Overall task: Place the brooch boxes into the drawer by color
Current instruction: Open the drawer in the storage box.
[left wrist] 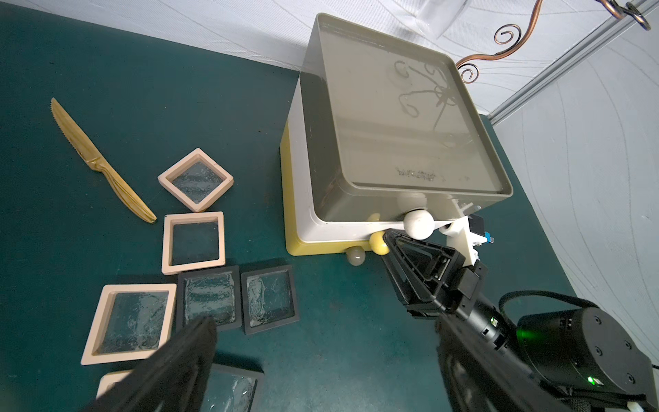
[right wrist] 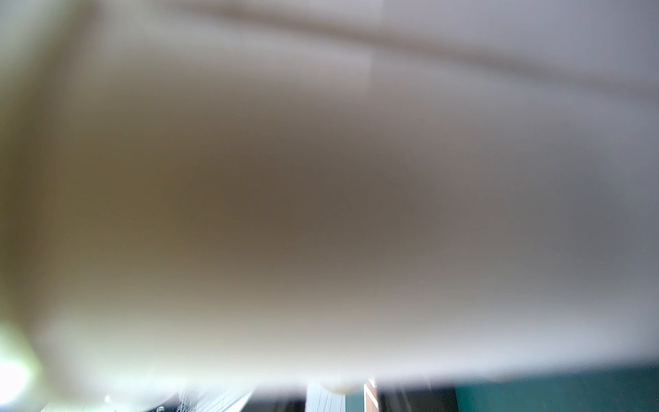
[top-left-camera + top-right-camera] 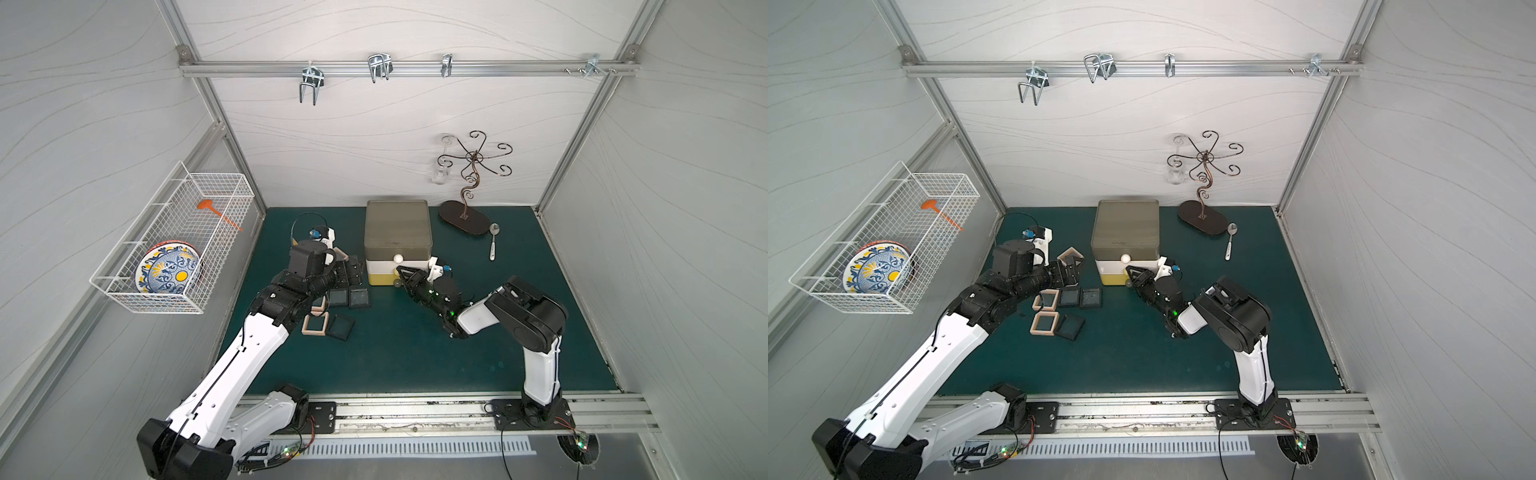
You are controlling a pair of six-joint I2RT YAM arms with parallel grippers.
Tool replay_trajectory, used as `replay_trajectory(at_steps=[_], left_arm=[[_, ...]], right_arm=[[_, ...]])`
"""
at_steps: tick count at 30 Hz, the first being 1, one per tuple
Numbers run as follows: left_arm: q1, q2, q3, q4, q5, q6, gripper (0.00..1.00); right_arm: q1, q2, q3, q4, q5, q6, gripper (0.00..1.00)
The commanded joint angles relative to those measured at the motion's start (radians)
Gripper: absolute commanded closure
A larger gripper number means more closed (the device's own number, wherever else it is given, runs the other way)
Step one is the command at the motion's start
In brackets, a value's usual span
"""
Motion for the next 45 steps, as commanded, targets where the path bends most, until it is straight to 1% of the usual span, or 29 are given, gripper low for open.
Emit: replay_trajectory(at_steps=[1, 5, 8, 12, 22, 28, 31, 38, 41, 45], left_arm=[[0.002, -0.017, 0.002, 0.044, 0.004, -0.004, 0.0], [0.0, -0.018, 0.002, 0.044, 0.0, -0.004, 0.0], [0.0, -0.017, 0.003, 0.044, 0.0, -0.003, 0.0], [-0.001, -0.018, 0.004, 0.04, -0.003, -0.002, 0.0], [-0.006, -0.02, 0.005, 0.037, -0.008, -0.001, 0.0], [-0.011, -0.024, 0.006, 0.034, -0.012, 0.001, 0.0], [-0.012, -0.023, 0.006, 0.034, -0.016, 0.002, 0.0], [-0.012, -0.026, 0.009, 0.031, -0.019, 0.001, 0.0], [-0.012, -0.024, 0.009, 0.032, -0.019, -0.005, 0.0], [-0.012, -0.018, 0.012, 0.027, -0.026, -0.007, 0.0]], right_arm=[[-0.005, 0.015, 0.001, 0.002, -0.024, -0.006, 0.8], [-0.035, -0.005, -0.013, -0.012, -0.034, -0.021, 0.8], [-0.062, -0.019, -0.008, -0.035, -0.065, -0.034, 0.8], [-0.067, -0.037, -0.006, -0.057, -0.094, -0.056, 0.8], [-0.088, -0.078, -0.06, -0.059, -0.098, -0.089, 0.81], [-0.12, -0.107, -0.071, -0.059, -0.127, -0.094, 0.82], [-0.1, -0.139, -0.08, -0.101, -0.141, -0.102, 0.82], [0.001, -0.214, -0.178, -0.116, -0.103, -0.105, 0.82], [0.023, -0.246, -0.218, -0.123, -0.095, -0.103, 0.81], [0.052, -0.306, -0.253, -0.177, -0.098, -0.106, 0.81]])
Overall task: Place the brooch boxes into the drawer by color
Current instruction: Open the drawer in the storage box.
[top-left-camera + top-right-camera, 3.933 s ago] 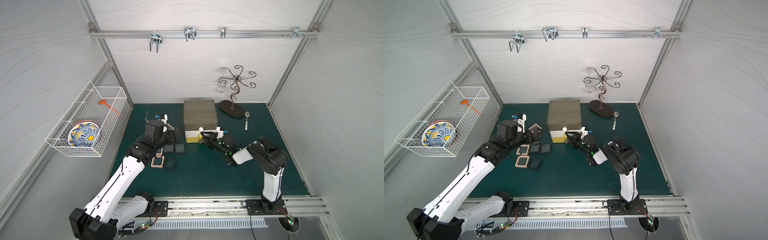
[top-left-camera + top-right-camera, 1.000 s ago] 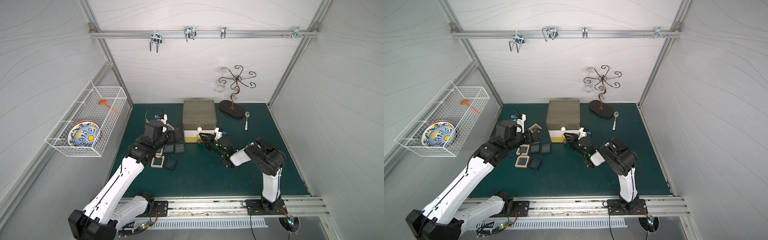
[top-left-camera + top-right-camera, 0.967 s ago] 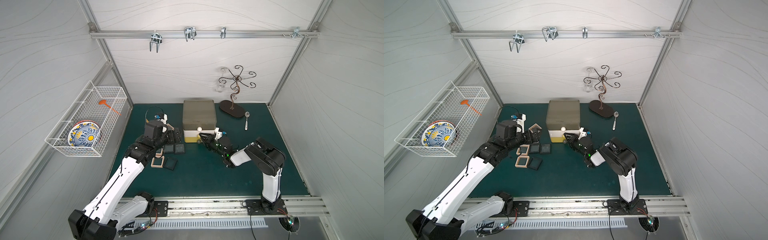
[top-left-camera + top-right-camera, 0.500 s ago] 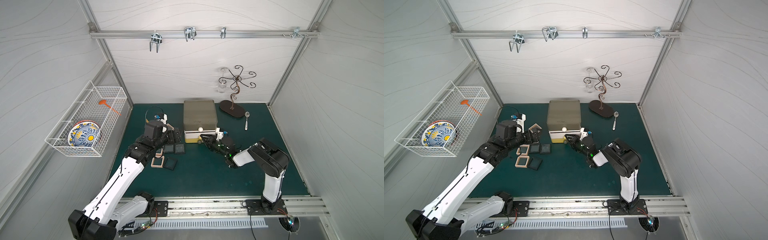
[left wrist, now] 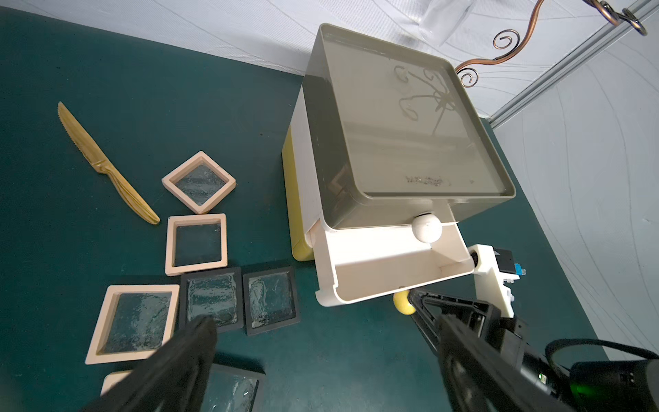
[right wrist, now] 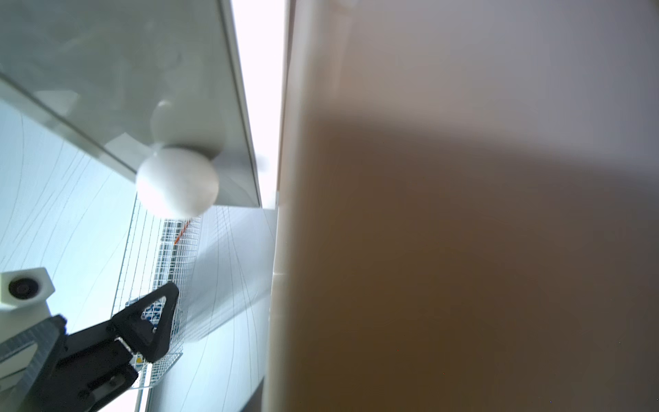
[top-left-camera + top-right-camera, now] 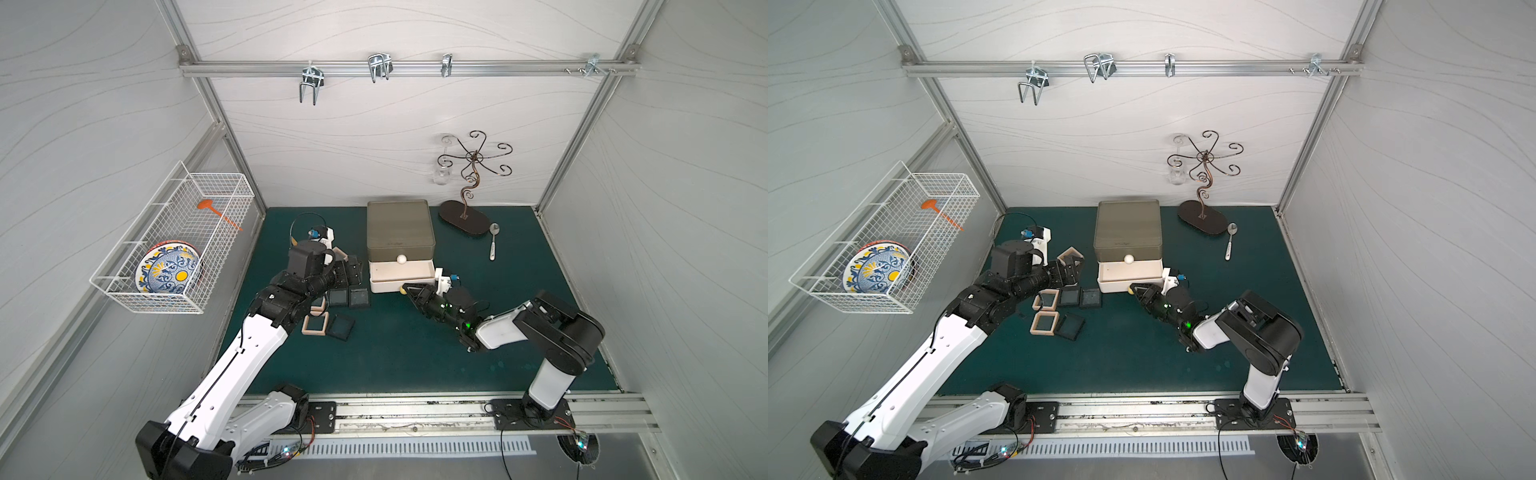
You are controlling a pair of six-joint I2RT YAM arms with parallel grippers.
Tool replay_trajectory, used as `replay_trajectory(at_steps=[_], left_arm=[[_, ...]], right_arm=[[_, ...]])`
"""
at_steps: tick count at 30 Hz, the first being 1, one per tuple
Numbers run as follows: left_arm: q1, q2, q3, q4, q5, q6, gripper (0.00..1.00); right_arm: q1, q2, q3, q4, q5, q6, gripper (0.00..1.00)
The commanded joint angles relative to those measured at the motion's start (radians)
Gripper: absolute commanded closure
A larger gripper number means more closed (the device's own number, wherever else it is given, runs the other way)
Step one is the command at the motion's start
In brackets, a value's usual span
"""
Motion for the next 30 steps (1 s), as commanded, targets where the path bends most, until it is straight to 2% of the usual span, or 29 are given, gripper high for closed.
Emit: replay_trajectory(at_steps=[1, 11, 15, 23, 30], left_arm=[[-0.005, -0.005, 0.018, 0.023, -0.021, -0.003, 0.0], [0.003, 0.015, 0.031, 0.015, -0.043, -0.001, 0.0], [0.003, 0.025, 0.029, 0.017, -0.035, -0.007, 0.0], [0.004, 0.025, 0.025, 0.017, -0.041, -0.007, 0.0], [0.004, 0.025, 0.025, 0.017, -0.041, -0.005, 0.0]], right_arm=[[0.033, -0.07, -0.037, -0.068, 0.008, -0.022, 0.81], [0.17, -0.326, -0.128, -0.334, 0.105, -0.015, 0.79], [0.22, -0.375, -0.139, -0.39, 0.129, -0.025, 0.79], [0.261, -0.287, -0.176, -0.301, 0.151, 0.016, 0.75], [0.261, -0.206, -0.126, -0.252, 0.118, 0.008, 0.73]])
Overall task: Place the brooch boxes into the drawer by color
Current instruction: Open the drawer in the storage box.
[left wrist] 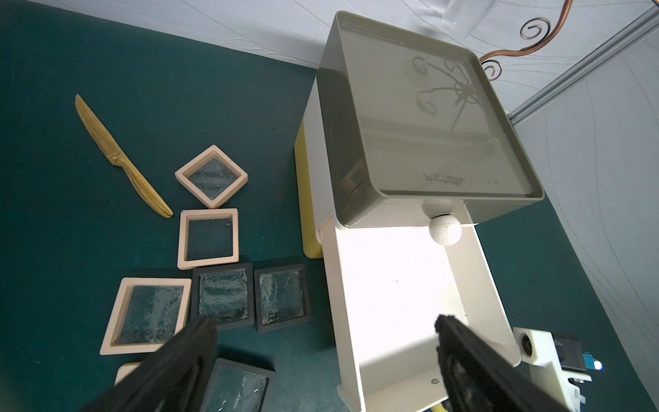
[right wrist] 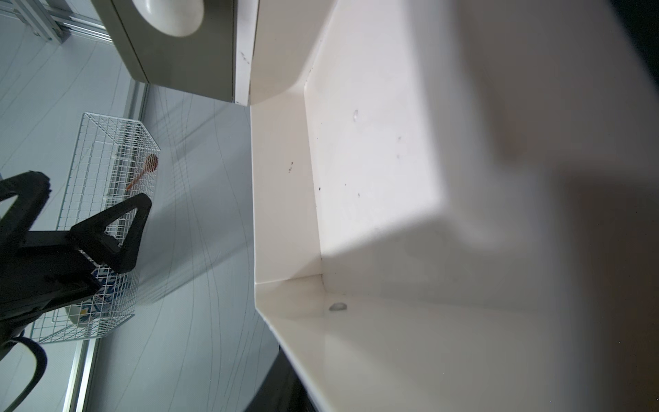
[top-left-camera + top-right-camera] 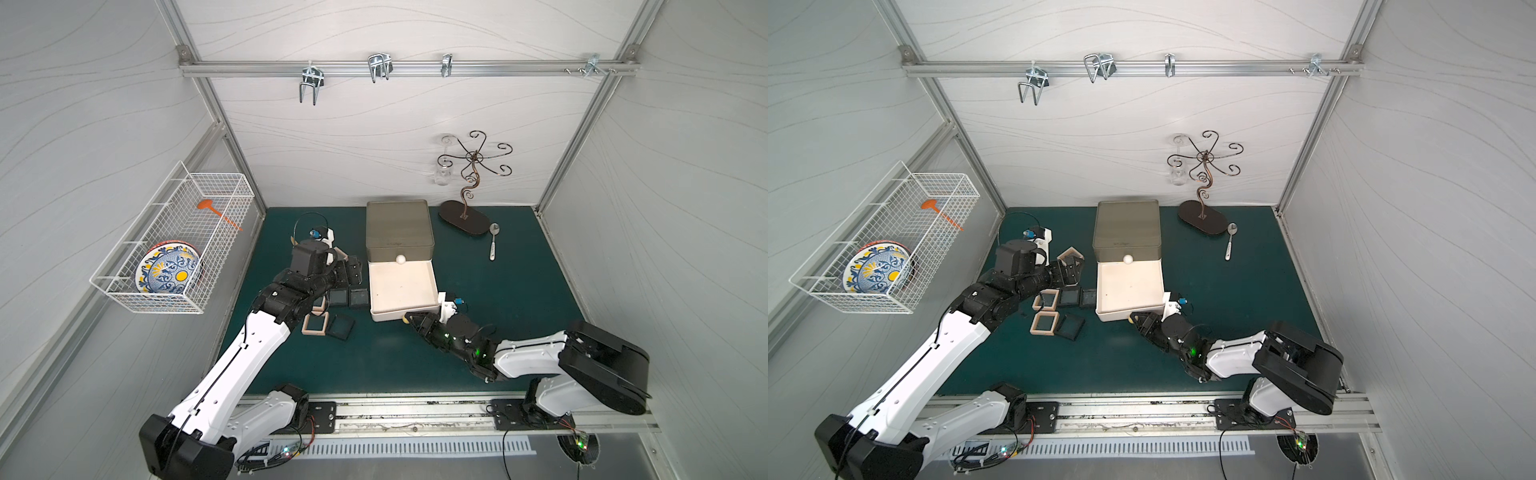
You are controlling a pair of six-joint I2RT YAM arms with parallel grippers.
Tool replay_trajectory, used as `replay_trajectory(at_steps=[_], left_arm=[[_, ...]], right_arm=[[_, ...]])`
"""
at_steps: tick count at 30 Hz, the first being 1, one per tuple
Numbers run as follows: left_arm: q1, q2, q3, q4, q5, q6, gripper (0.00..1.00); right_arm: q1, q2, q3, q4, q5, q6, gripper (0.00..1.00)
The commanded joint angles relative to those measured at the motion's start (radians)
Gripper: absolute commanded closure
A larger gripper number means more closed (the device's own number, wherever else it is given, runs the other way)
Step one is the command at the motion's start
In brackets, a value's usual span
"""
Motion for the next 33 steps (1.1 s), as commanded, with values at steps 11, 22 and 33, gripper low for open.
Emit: replay_trajectory(at_steps=[11, 22, 33], left_arm=[[0.004, 0.001, 0.023, 0.026, -0.011, -0.008, 0.0], [0.004, 0.002, 0.021, 0.031, 0.0, -0.013, 0.0], [0.03, 0.029, 0.023, 0.009, -0.068, -0.018, 0.0]], right_arm=[[0.019, 0.03, 0.023, -0.002, -0.06, 0.024, 0.74], [0.024, 0.046, 0.08, -0.027, -0.034, 0.045, 0.64], [0.036, -0.13, 0.088, -0.226, -0.031, -0.128, 0.19]])
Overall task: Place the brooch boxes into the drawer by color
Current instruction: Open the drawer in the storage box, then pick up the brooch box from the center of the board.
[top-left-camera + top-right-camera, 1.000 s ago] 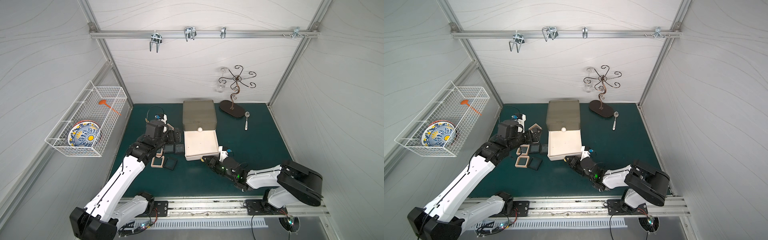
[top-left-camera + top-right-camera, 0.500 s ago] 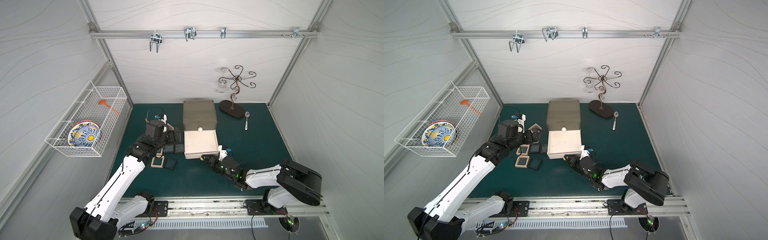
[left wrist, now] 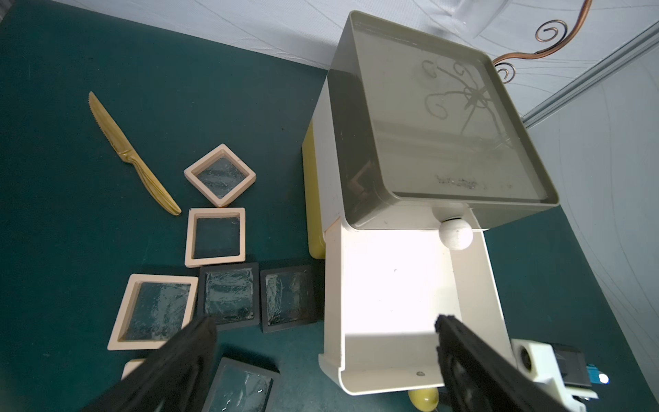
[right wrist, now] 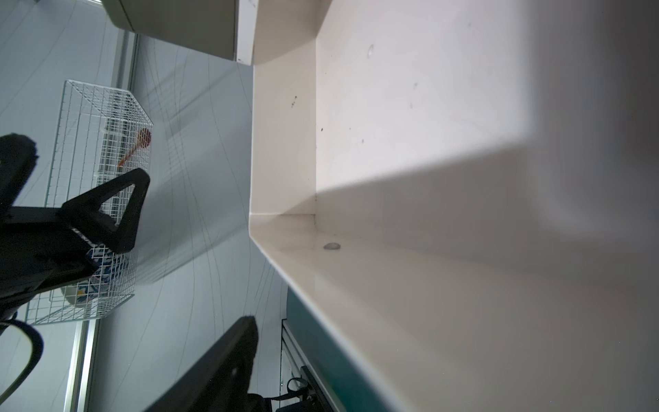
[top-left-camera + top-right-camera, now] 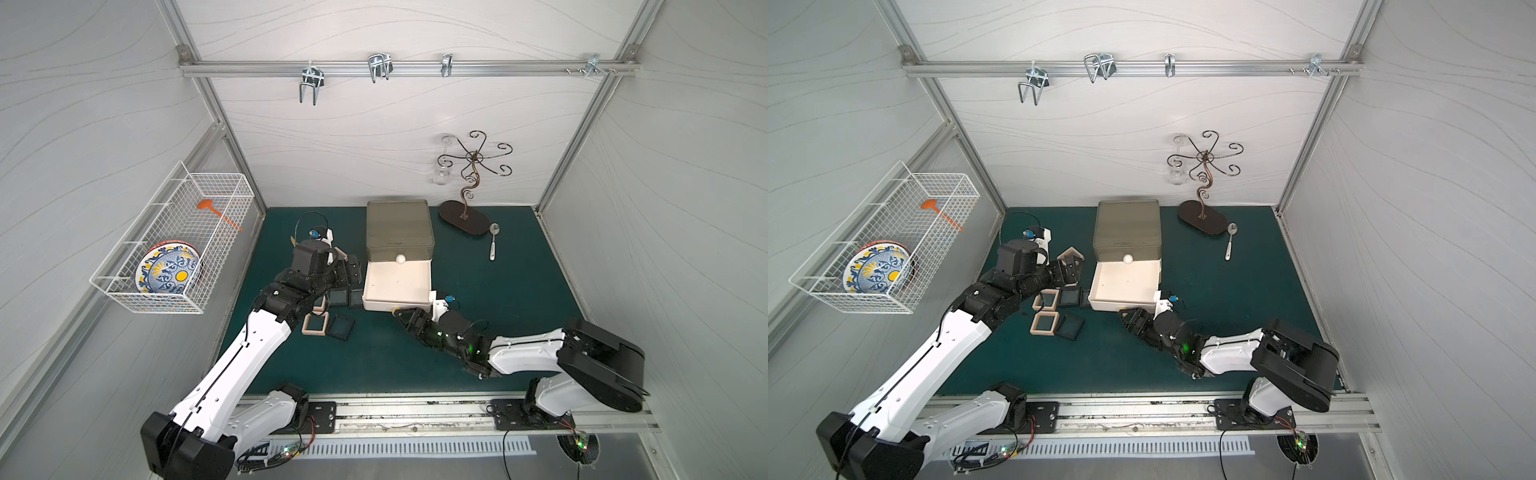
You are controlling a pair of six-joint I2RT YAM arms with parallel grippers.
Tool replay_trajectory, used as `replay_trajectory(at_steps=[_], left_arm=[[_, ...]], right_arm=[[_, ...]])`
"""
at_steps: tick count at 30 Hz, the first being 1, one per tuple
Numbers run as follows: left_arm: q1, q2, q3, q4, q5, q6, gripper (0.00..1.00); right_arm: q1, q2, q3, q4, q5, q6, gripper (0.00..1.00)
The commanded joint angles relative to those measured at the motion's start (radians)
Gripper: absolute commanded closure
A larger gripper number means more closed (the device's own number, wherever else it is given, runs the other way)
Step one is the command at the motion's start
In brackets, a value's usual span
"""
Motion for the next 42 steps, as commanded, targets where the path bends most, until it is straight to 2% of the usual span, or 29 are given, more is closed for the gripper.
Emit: replay_trajectory(at_steps=[1, 8, 10, 14, 17, 22, 24, 26, 27, 42], left_arm=[[0.025, 0.021, 0.025, 0.007, -0.034, -0.007, 0.0], [0.07, 0.108, 0.06, -0.023, -0.038, -0.036, 0.0], [0.108, 0.159, 0.095, -0.044, -0.023, -0.058, 0.0], [0.216, 0.327, 0.224, -0.11, 0.068, -0.085, 0.01], [0.269, 0.498, 0.371, -0.207, 0.069, -0.065, 0.04], [0.321, 0.727, 0.515, -0.288, 0.076, -0.049, 0.12], [0.338, 0.796, 0.536, -0.286, 0.087, -0.055, 0.19], [0.346, 0.865, 0.563, -0.29, 0.096, -0.055, 0.3], [0.346, 0.89, 0.576, -0.294, 0.099, -0.056, 0.31], [0.362, 1.089, 0.703, -0.235, 0.104, -0.105, 0.43]], right_arm=[[0.01, -0.157, 0.002, -0.157, 0.021, -0.114, 0.19], [0.01, -0.629, -0.048, -0.638, 0.193, -0.299, 0.17], [0.009, -0.78, -0.034, -0.795, 0.268, -0.365, 0.17], [-0.015, -0.925, 0.031, -0.966, 0.357, -0.542, 0.18], [-0.106, -0.923, 0.105, -1.021, 0.299, -0.635, 0.19], [-0.341, -0.798, 0.218, -1.054, -0.001, -0.716, 0.22], [-0.416, -0.737, 0.256, -1.071, -0.108, -0.725, 0.24], [-0.476, -0.681, 0.282, -1.07, -0.215, -0.738, 0.26], [-0.49, -0.663, 0.29, -1.071, -0.24, -0.74, 0.27], [-0.525, -0.599, 0.293, -1.056, -0.298, -0.768, 0.3]])
